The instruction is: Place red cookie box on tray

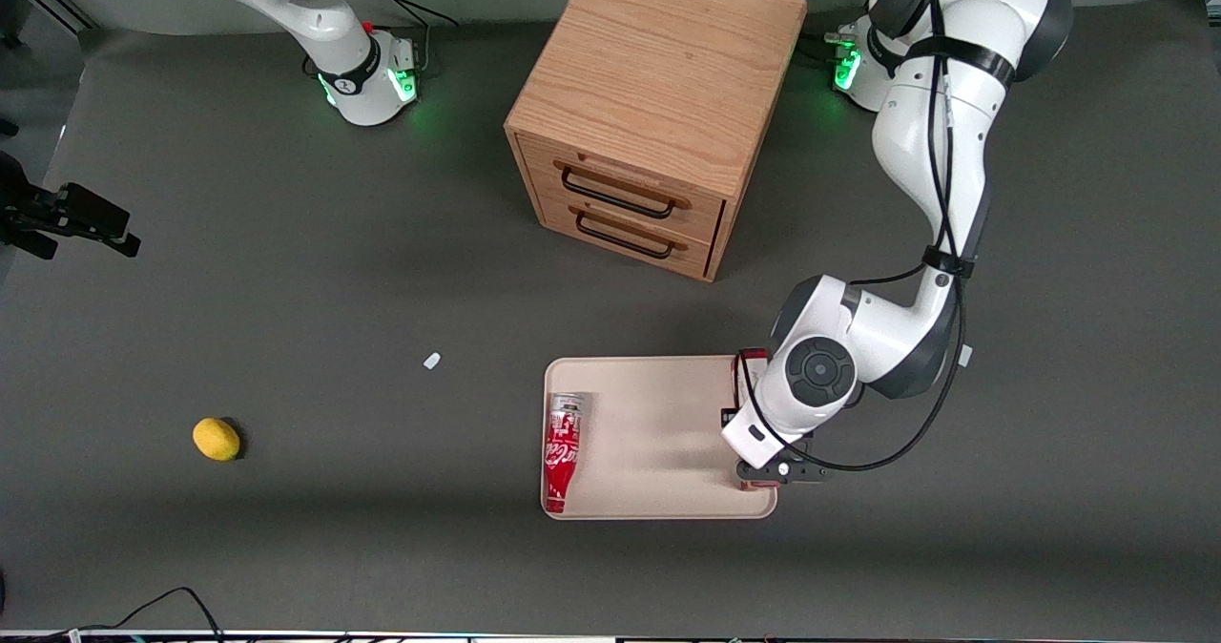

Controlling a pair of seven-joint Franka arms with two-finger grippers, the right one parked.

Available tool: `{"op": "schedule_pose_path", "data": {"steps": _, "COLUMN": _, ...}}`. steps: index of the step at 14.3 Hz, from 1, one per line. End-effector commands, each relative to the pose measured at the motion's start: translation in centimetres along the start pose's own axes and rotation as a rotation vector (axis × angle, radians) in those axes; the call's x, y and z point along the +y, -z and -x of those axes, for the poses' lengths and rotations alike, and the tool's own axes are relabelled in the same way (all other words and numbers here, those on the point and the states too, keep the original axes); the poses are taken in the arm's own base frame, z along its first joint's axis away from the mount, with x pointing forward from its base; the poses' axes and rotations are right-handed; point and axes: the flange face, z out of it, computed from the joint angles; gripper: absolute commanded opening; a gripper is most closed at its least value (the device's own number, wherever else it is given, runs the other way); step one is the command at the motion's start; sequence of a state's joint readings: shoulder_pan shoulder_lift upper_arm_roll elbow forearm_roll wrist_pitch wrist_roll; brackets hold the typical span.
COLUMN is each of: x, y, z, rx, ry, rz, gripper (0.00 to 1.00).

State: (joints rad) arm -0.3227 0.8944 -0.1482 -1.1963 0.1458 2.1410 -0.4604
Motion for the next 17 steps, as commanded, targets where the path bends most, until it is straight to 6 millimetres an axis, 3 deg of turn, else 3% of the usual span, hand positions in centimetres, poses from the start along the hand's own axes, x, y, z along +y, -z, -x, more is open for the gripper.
{"op": "schedule_pose_path", "data": {"steps": 1, "x": 0.7, "y": 0.0, "z": 0.0, "rx": 0.035, "ry": 0.012, "rz": -0.016, "gripper": 1.0}}
{"op": "schedule_pose_path", "data": {"steps": 6, "x": 0.7, "y": 0.0, "z": 0.0, "rx": 0.034, "ry": 0.02, "rz": -0.011, "gripper": 1.0}}
{"op": "schedule_pose_path", "data": {"steps": 8, "x": 0.6, "y": 1.0, "z": -0.2, "rx": 0.046, "ry": 0.025, "rz": -0.005, "gripper": 1.0}}
{"op": "schedule_pose_path", "data": {"steps": 11, "x": -1.0, "y": 5.7, "z": -0.4, "rx": 0.072, "ry": 0.04, "rz": 0.002, "gripper": 1.0}}
{"op": "schedule_pose_path", "data": {"steps": 14, "x": -5.3, "y": 11.5, "z": -0.4, "rx": 0.079, "ry": 0.099, "rz": 0.022, "gripper": 1.0}}
{"op": "schedule_pose_path", "data": {"steps": 17, "x": -10.4, "y": 16.8, "z": 1.3, "rx": 0.053, "ry": 0.094, "rz": 0.02, "gripper": 1.0}}
